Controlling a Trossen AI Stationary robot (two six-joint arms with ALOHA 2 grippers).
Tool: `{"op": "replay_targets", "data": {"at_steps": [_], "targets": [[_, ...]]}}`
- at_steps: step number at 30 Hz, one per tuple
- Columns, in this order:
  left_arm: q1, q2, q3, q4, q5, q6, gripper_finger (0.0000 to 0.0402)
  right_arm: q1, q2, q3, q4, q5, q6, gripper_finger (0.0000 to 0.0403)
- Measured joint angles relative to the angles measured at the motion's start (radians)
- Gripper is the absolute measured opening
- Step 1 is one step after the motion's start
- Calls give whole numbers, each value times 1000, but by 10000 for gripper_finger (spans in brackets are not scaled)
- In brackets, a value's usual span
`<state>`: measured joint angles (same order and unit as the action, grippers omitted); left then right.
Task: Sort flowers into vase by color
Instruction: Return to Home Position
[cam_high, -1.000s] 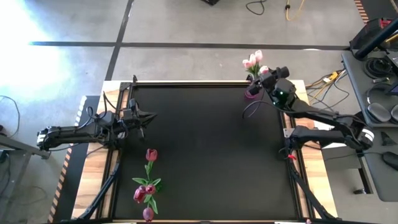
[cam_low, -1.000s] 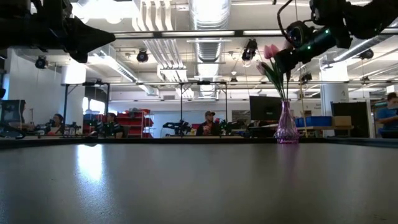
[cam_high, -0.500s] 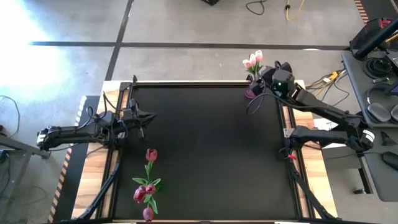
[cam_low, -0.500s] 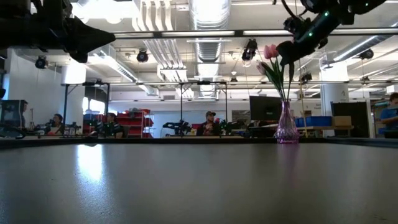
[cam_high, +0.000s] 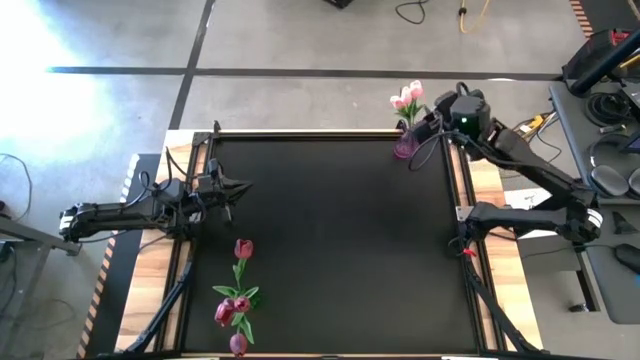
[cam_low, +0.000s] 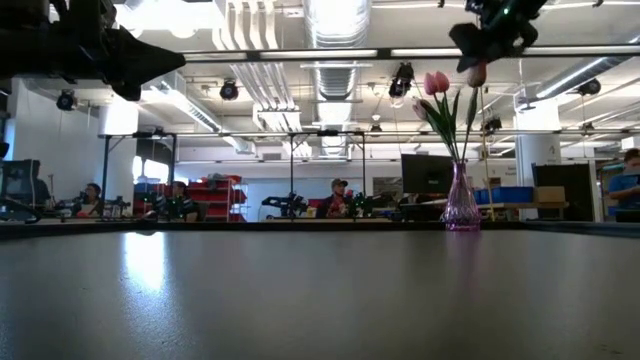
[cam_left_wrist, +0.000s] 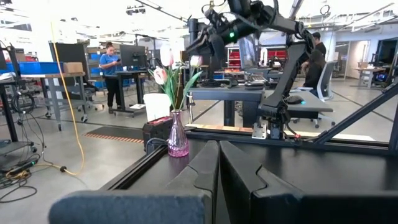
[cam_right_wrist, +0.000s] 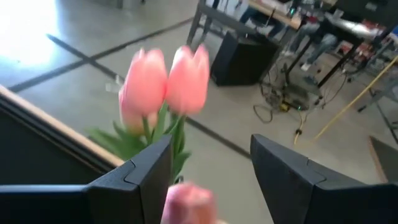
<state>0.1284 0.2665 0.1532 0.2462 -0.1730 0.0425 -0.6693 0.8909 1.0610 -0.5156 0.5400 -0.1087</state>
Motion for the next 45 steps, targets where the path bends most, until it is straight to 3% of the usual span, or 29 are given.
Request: {"op": "replay_targets", "data": {"at_steps": [5,9,12,17,19,31,34,37,45], "targets": [[0,0,0,0,0,0,0,0,0,101,-5,-42,-56,208],[1,0,0,0,64,5,0,0,-20,152,-6,-315,-119,205],[0,0,0,-1,123,22,0,20,-49,110,36,-464,-132,175],[1,1,-5,-1,145,28,0,110,-129,-80,157,-497,-155,50],[1,7,-9,4,165,40,0,155,-172,-170,228,-500,-154,22],[24,64,-63,69,217,46,0,428,-330,-627,626,-518,-110,9],[24,42,-141,135,210,40,0,456,-372,-737,719,-515,-118,9],[26,24,-137,64,171,23,0,471,-426,-832,785,-525,-114,9],[28,-75,-143,25,105,51,0,471,-635,-1006,789,-631,-74,8]]}}
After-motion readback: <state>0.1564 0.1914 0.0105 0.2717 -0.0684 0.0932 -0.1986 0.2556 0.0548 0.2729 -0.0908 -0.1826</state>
